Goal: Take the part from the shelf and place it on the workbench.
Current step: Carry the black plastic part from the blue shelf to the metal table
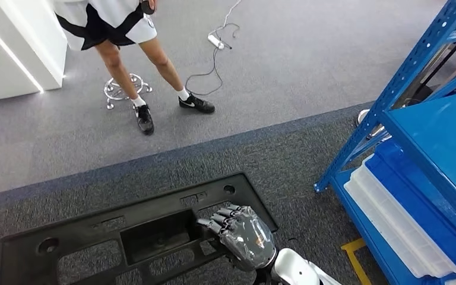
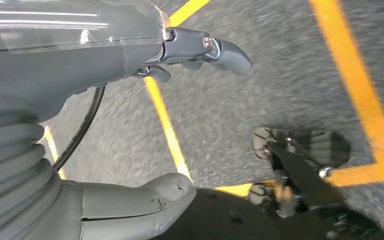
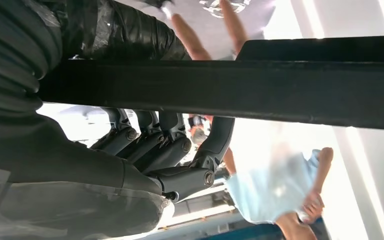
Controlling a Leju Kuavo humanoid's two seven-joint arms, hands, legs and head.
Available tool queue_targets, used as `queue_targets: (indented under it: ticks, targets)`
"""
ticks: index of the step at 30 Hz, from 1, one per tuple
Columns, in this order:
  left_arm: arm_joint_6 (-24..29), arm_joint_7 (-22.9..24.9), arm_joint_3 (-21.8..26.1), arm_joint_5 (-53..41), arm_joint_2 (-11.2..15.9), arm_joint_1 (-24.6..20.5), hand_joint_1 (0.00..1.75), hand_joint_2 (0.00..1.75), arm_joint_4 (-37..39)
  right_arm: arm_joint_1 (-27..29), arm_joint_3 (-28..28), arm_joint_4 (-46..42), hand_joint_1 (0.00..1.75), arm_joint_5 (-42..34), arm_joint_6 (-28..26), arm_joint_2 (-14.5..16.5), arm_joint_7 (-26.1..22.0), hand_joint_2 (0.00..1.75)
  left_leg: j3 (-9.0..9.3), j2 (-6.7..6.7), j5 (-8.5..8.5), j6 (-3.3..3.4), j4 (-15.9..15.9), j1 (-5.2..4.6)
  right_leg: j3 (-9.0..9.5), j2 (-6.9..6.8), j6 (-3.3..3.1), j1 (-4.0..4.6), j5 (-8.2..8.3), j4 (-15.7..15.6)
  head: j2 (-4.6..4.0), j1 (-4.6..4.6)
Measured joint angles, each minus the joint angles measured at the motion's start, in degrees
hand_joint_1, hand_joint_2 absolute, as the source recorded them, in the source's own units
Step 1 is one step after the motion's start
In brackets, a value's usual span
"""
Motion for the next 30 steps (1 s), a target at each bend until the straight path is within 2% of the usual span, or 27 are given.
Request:
queue_targets:
  ticks: [1, 2, 3, 4, 5, 6, 7, 9, 10, 11, 13, 14, 15, 17, 18, 19, 20, 21, 22, 24, 25, 26, 28, 29, 30]
  targets:
    - [0.13, 0.31, 0.01, 0.11, 0.01, -0.07, 0.00, 1.75, 0.00, -0.04, -0.05, 0.12, 1.75, -0.02, 0.09, 0.26, 0.04, 1.75, -1.37, 2.01, -1.83, -0.17, 3.05, -0.02, 0.06, -0.95, -0.12, 0.09, 0.07, -0.14, 0.00, -0.04]
    - [0.24, 0.68, 0.02, 0.26, 0.01, -0.14, 0.00, 1.75, 0.00, -0.05, -0.08, 0.32, 1.75, -0.02, 0.16, 0.42, 0.09, 1.75, -2.99, 3.07, -3.73, -0.36, 6.65, 0.04, 0.00, -1.92, -0.23, 0.18, 0.05, -0.11, 0.00, -0.08]
    - [0.32, 0.99, 0.03, 0.38, 0.00, -0.17, 0.00, 1.75, 0.00, -0.04, -0.10, 0.59, 1.75, -0.01, 0.23, 0.52, 0.16, 1.75, -4.36, 3.51, -5.04, -0.56, 9.81, 0.11, -0.09, -2.93, -0.28, 0.25, 0.00, -0.03, 0.00, -0.08]
    - [0.36, 1.28, 0.05, 0.48, -0.01, -0.16, 0.00, 1.75, 0.00, -0.05, -0.10, 0.92, 1.75, 0.03, 0.30, 0.68, 0.26, 1.75, -5.01, 3.71, -5.48, -0.73, 11.62, 0.16, -0.19, -3.94, -0.31, 0.31, -0.06, 0.07, 0.00, -0.09]
    - [0.39, 1.50, 0.06, 0.50, -0.01, -0.11, 0.00, 1.75, 0.00, -0.12, -0.10, 1.25, 1.75, 0.09, 0.35, 0.89, 0.34, 1.75, -4.54, 3.88, -4.84, -0.83, 11.28, 0.19, -0.27, -4.86, -0.29, 0.34, -0.13, 0.20, 0.00, -0.09]
    - [0.39, 1.61, 0.07, 0.50, -0.01, -0.04, 0.00, 1.75, 0.00, -0.25, -0.10, 1.54, 1.75, 0.16, 0.37, 1.17, 0.41, 1.75, -2.91, 4.20, -3.32, -0.82, 8.76, 0.21, -0.32, -5.64, -0.22, 0.37, -0.24, 0.35, 0.00, -0.09]
    - [0.40, 1.60, 0.07, 0.49, 0.00, 0.00, 0.00, 1.75, 0.00, -0.47, -0.10, 1.79, 1.75, 0.23, 0.38, 1.49, 0.46, 1.75, -0.51, 5.10, -1.60, -0.67, 4.77, 0.16, -0.32, -6.33, -0.10, 0.40, -0.37, 0.55, 0.00, -0.09]
    - [0.43, 1.17, 0.07, 0.39, 0.01, -0.11, 0.00, 1.75, 0.00, -1.01, -0.10, 2.26, 1.75, 0.31, 0.40, 2.09, 0.58, 1.75, 3.18, 7.37, 0.26, 0.03, -1.69, -0.31, -0.29, -7.42, 0.30, 0.63, -0.66, 0.92, 0.00, -0.08]
    - [0.42, 0.76, 0.07, 0.34, 0.01, -0.18, 0.00, 1.75, 0.00, -1.26, -0.09, 2.51, 1.75, 0.34, 0.43, 2.36, 0.65, 1.75, 3.86, 8.04, 0.43, 0.39, -3.08, -0.55, -0.28, -7.92, 0.55, 0.73, -0.74, 1.04, 0.00, -0.07]
    - [0.36, 0.25, 0.07, 0.31, 0.02, -0.19, 0.00, 1.75, 0.00, -1.49, -0.06, 2.80, 1.75, 0.38, 0.49, 2.64, 0.72, 1.75, 3.79, 7.94, 0.37, 0.70, -3.29, -0.75, -0.23, -8.43, 0.82, 0.79, -0.75, 1.03, 0.00, -0.07]
    - [0.20, -0.84, 0.10, 0.41, -0.01, -0.05, 0.00, 1.75, 0.00, -2.05, 0.03, 3.40, 1.75, 0.46, 0.64, 3.29, 0.84, 1.75, 3.67, 6.65, 0.85, 1.26, -3.68, -0.56, -0.02, -9.00, 1.41, 0.76, -0.89, 1.05, 0.00, -0.06]
    - [0.13, -1.24, 0.12, 0.51, -0.03, -0.01, 0.00, 1.75, 0.00, -2.45, 0.12, 3.72, 1.75, 0.48, 0.79, 3.72, 0.90, 1.75, 3.69, 6.05, 1.15, 1.62, -3.96, -0.37, -0.16, -8.00, 1.69, 0.67, -1.50, 1.65, 0.00, -0.04]
    - [0.11, -1.47, 0.14, 0.61, -0.07, -0.03, 0.00, 1.75, 0.00, -2.92, 0.19, 4.02, 1.75, 0.47, 1.02, 4.11, 1.01, 1.75, 3.72, 5.50, 1.45, 1.97, -4.25, -0.16, -0.79, -6.44, 1.95, 0.54, -2.74, 3.26, 0.00, -0.02]
    - [0.09, -1.48, 0.18, 0.73, -0.16, -0.22, 0.00, 1.75, 0.00, -3.78, 0.32, 4.75, 1.75, 0.36, 1.72, 4.89, 1.35, 1.75, 3.47, 4.33, 1.86, 2.44, -4.39, -0.03, -3.82, -3.09, 2.33, 0.21, -6.66, 10.02, 0.00, 0.01]
    - [0.09, -1.34, 0.19, 0.73, -0.19, -0.30, 0.00, 1.75, 0.00, -4.04, 0.36, 5.18, 1.75, 0.30, 2.06, 5.20, 1.55, 1.75, 3.25, 3.63, 1.97, 2.51, -4.34, -0.05, -5.62, -2.50, 2.44, 0.13, -8.33, 13.87, 0.00, 0.00]
    - [0.10, -1.13, 0.20, 0.73, -0.21, -0.36, 0.00, 1.75, 0.00, -4.23, 0.40, 5.62, 1.75, 0.24, 2.35, 5.51, 1.69, 1.75, 3.09, 2.88, 2.05, 2.54, -4.26, -0.07, -6.98, -2.32, 2.51, 0.09, -9.18, 16.71, 0.00, 0.00]
    - [0.14, -0.86, 0.21, 0.76, -0.22, -0.34, 0.00, 1.75, 0.00, -4.42, 0.44, 6.02, 1.75, 0.20, 2.54, 5.78, 1.77, 1.75, 2.97, 2.08, 2.10, 2.53, -4.12, -0.07, -7.45, -2.27, 2.52, 0.05, -8.82, 17.58, 0.00, 0.01]
    - [0.23, -0.47, 0.23, 0.79, -0.24, -0.30, 0.00, 1.75, 0.00, -4.67, 0.50, 6.41, 1.75, 0.15, 2.68, 6.12, 1.85, 1.75, 2.91, 1.27, 2.10, 2.47, -3.94, -0.06, -6.74, -2.17, 2.48, -0.02, -7.29, 16.03, 0.00, 0.01]
    - [0.35, -0.03, 0.25, 0.82, -0.28, -0.27, 0.00, 1.75, 0.00, -5.01, 0.56, 6.71, 1.75, 0.09, 2.79, 6.48, 1.94, 1.75, 2.88, 0.44, 2.04, 2.36, -3.69, -0.04, -5.06, -1.69, 2.41, -0.16, -4.95, 12.46, 0.00, 0.01]
    - [0.59, 0.72, 0.30, 0.86, -0.39, -0.29, 0.00, 1.75, 0.00, -5.72, 0.65, 7.16, 1.75, -0.07, 2.96, 7.09, 2.13, 1.75, 2.60, -1.06, 1.92, 1.90, -3.08, -0.03, -1.58, 0.97, 2.25, -0.50, -1.83, 4.99, 0.00, 0.01]
    - [0.67, 0.93, 0.34, 0.86, -0.44, -0.35, 0.00, 1.75, 0.00, -5.97, 0.69, 7.29, 1.75, -0.13, 3.02, 7.28, 2.21, 1.75, 2.27, -1.73, 1.98, 1.51, -2.86, -0.03, -0.71, 2.12, 2.19, -0.56, -1.29, 2.83, 0.00, 0.01]
    - [0.73, 1.03, 0.40, 0.86, -0.45, -0.35, 0.00, 1.75, 0.00, -6.13, 0.74, 7.39, 1.75, -0.19, 3.06, 7.37, 2.29, 1.75, 1.90, -2.34, 2.13, 1.09, -2.79, 0.03, -0.58, 2.79, 2.09, -0.48, -1.50, 2.23, 0.00, 0.01]
    - [0.85, 1.09, 0.54, 0.86, -0.45, -0.19, 0.00, 1.75, 0.00, -6.39, 0.83, 7.51, 1.75, -0.26, 3.12, 7.54, 2.44, 1.75, 1.25, -3.45, 2.54, 0.20, -2.97, 0.26, -0.76, 1.89, 1.59, -0.28, -1.16, 1.99, 0.00, 0.01]
    - [0.90, 1.04, 0.60, 0.86, -0.45, -0.06, 0.00, 1.75, 0.00, -6.55, 0.86, 7.55, 1.75, -0.27, 3.14, 7.64, 2.49, 1.75, 1.04, -3.01, 2.50, -0.10, -2.85, 0.33, -0.73, 1.25, 1.19, -0.32, -0.95, 1.75, 0.00, 0.00]
    - [0.93, 0.97, 0.63, 0.86, -0.44, 0.01, 0.00, 1.75, 0.00, -6.72, 0.89, 7.57, 1.75, -0.28, 3.16, 7.81, 2.51, 1.75, 0.52, -1.56, 1.83, -0.39, -1.89, 0.28, -0.68, 0.51, 0.74, -0.37, -0.72, 1.47, 0.00, -0.07]
